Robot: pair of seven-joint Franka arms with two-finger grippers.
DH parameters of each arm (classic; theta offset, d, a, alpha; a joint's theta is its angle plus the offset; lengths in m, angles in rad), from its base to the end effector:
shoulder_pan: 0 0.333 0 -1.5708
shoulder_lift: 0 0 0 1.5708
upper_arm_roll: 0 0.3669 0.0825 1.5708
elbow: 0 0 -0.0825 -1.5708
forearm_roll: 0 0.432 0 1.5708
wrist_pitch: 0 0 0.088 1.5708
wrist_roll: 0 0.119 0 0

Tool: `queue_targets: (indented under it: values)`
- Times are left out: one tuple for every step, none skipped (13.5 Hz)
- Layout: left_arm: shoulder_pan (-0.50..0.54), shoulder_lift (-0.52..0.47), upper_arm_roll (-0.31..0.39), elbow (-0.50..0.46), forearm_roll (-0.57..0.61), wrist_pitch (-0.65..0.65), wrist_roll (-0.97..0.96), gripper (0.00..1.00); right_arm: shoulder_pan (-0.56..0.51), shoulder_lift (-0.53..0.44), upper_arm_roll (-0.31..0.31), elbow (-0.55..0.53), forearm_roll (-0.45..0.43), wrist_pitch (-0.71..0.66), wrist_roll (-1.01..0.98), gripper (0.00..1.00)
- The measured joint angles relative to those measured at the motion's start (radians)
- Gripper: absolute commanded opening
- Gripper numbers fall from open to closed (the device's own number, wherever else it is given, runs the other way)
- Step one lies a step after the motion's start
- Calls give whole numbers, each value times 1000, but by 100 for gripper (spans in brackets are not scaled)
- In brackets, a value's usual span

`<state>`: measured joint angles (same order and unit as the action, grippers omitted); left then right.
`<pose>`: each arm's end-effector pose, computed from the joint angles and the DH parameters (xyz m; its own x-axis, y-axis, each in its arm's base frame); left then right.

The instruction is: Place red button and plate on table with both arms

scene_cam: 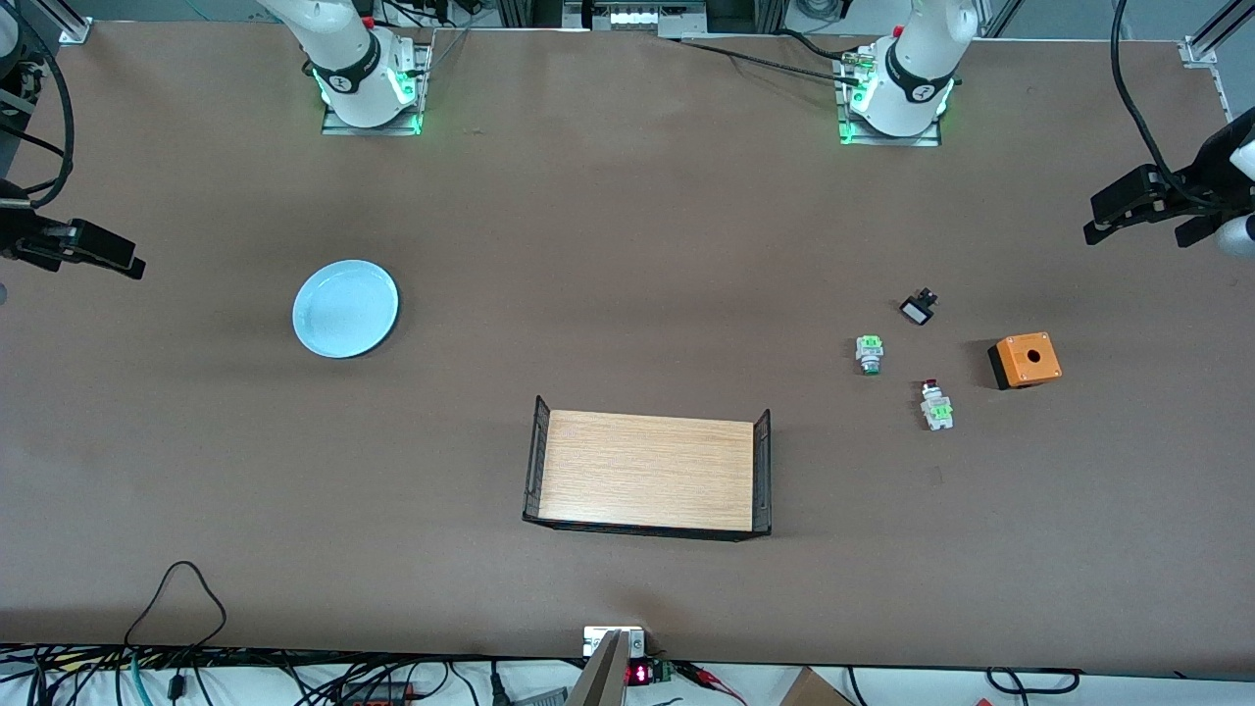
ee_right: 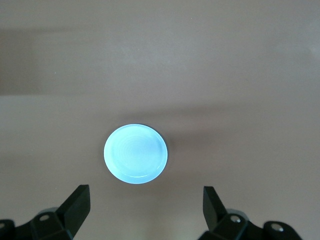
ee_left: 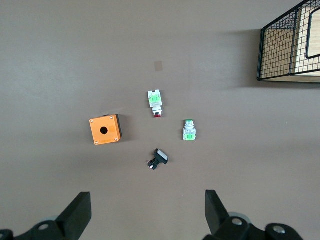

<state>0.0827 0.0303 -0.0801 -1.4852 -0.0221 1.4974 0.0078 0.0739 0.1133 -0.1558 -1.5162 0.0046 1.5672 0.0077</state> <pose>0.6062 -0.0003 0.6830 0.9998 -0.0068 -0.0178 -0.0064 -0.9997 0.0246 0.6379 -0.0461 0.6218 0.9941 -0.0894 -0.0608 -0.0887 -0.9960 0.0134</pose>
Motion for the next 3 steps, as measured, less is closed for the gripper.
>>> queue_targets:
  values:
    - [0, 0, 0, 0, 0, -3, -2, 100, 0, 0, 0, 0, 0, 0, -1, 100]
    - [0, 0, 0, 0, 0, -8, -2, 100, 0, 0, 0, 0, 0, 0, -2, 100]
    - [0, 0, 0, 0, 0, -9, -3, 100, 1, 0, 0, 0, 0, 0, -3, 100]
